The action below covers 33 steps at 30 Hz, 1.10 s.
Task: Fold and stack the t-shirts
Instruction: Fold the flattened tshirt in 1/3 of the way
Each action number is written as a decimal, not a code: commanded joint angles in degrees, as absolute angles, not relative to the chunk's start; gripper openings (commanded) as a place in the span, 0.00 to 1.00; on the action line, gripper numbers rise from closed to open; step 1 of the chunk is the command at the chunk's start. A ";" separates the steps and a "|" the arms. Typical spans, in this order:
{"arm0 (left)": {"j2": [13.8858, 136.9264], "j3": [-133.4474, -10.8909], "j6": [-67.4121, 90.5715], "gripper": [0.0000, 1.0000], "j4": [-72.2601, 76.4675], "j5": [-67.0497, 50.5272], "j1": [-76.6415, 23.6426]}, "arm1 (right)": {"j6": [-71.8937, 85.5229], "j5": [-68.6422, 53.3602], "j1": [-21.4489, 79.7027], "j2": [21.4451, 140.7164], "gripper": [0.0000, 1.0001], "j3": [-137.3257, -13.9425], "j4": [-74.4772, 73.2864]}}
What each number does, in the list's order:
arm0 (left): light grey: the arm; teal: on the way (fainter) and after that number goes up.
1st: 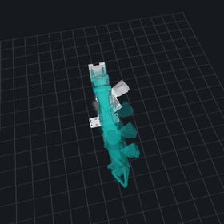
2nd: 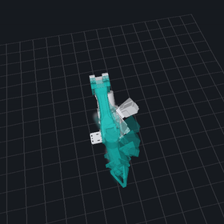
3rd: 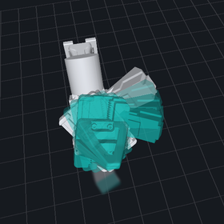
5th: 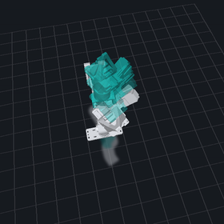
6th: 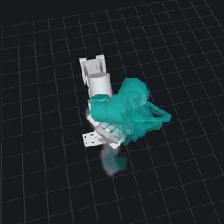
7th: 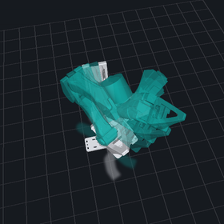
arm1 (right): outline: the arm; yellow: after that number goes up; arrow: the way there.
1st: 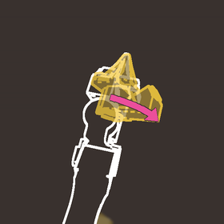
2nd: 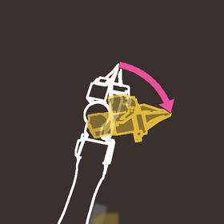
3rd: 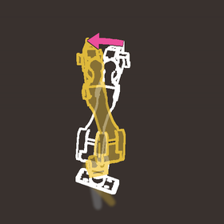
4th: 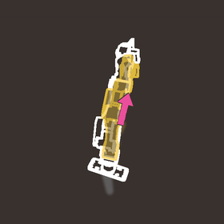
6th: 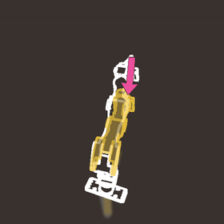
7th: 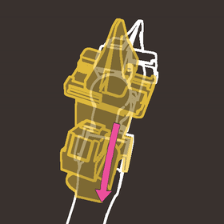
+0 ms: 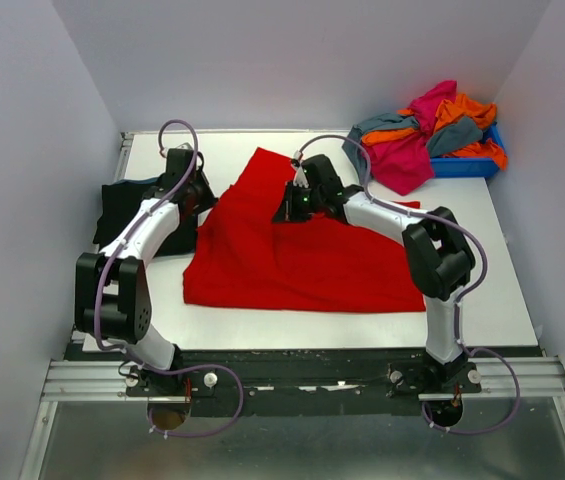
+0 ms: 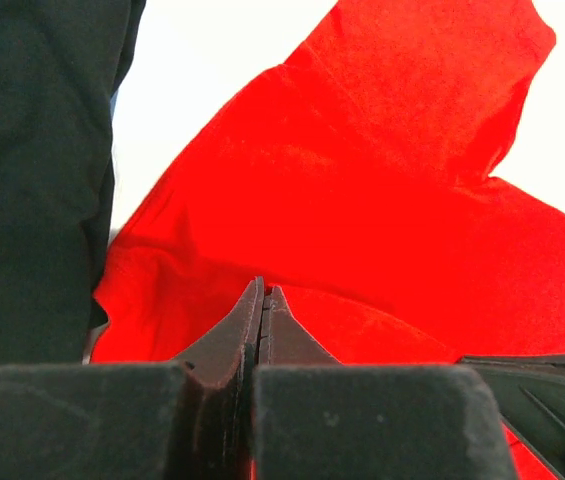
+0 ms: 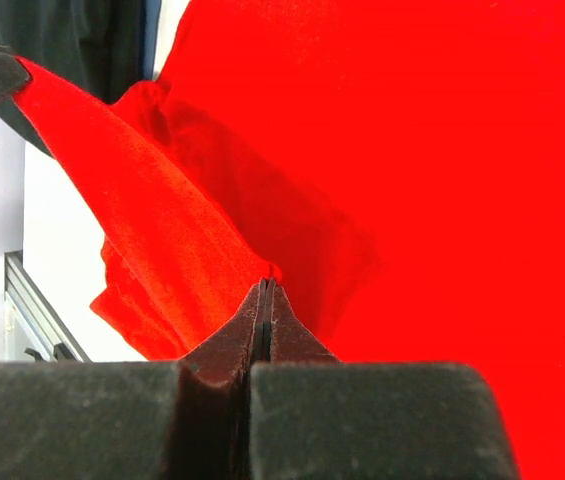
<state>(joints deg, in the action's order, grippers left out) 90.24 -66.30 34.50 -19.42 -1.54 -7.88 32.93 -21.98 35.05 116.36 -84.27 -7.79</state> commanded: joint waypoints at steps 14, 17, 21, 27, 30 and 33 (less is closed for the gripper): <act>98.87 -71.89 33.66 0.00 -18.28 1.23 -7.74 | 32.25 -19.16 33.40 116.45 0.01 -88.24 -9.76; 101.15 -73.12 33.66 0.00 -17.93 1.06 -7.91 | 32.52 -19.16 33.31 118.12 0.01 -88.86 -9.76; 103.88 -74.35 33.66 0.00 -16.79 0.35 -7.91 | 32.78 -18.72 33.05 119.53 0.01 -89.47 -9.84; 106.78 -76.72 33.31 0.00 -16.26 0.18 -8.09 | 33.13 -17.32 32.61 119.62 0.01 -88.60 -9.40; 108.45 -77.61 33.05 0.00 -16.61 0.09 -8.17 | 33.22 -17.23 32.34 120.14 0.01 -88.77 -9.23; 109.42 -77.87 33.13 0.00 -16.09 0.00 -8.26 | 33.31 -17.05 32.26 120.85 0.01 -89.12 -9.32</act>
